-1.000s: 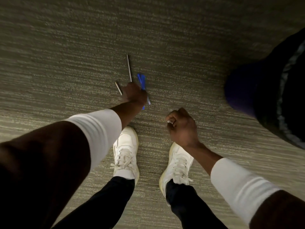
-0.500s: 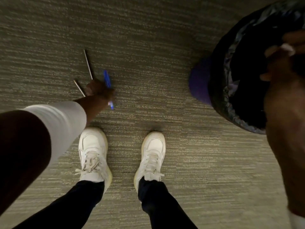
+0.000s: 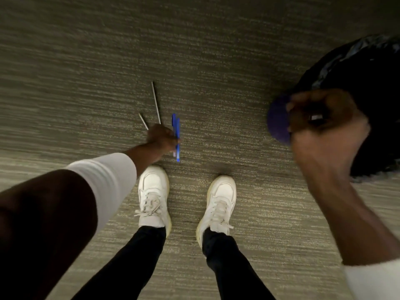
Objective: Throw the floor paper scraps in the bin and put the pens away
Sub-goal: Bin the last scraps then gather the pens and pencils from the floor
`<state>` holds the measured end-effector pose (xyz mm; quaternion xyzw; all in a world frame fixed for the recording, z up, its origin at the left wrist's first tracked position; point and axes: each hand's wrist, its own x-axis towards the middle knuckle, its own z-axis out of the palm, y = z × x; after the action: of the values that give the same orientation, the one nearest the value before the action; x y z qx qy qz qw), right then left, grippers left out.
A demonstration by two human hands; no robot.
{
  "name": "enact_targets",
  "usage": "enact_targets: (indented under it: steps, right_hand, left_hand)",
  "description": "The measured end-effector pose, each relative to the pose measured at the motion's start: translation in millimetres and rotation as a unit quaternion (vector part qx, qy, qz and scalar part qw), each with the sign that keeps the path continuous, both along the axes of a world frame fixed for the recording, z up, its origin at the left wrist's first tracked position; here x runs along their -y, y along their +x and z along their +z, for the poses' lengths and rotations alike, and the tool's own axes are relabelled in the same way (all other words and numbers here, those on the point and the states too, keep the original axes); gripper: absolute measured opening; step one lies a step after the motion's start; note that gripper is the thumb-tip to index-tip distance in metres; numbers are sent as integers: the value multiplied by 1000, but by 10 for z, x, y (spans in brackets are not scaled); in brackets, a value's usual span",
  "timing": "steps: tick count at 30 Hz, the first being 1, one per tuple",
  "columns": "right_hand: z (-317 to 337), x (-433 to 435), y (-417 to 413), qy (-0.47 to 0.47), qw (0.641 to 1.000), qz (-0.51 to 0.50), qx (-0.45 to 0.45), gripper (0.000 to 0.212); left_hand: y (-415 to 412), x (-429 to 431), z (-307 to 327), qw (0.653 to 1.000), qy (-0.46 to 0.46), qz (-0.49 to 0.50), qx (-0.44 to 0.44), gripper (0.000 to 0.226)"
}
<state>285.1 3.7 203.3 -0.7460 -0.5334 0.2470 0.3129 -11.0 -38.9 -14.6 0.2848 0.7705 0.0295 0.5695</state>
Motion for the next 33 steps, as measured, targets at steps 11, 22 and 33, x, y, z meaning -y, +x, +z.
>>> enact_targets:
  steps: [11,22,33]
  right_hand:
    - [-1103,43,-1574,-124,948,291,21,9]
    - [-2444,-121,-2306,-212,909,335,128,18]
    - [-3014,-278,-2902,-248,924,236,172,61]
  left_hand:
    - [-578,318,113,974,-34,222,39,24]
    - [-1239,730,-304,993,47,80,-67,24]
    - [-1350,745,-629,989,54,67,-118,26]
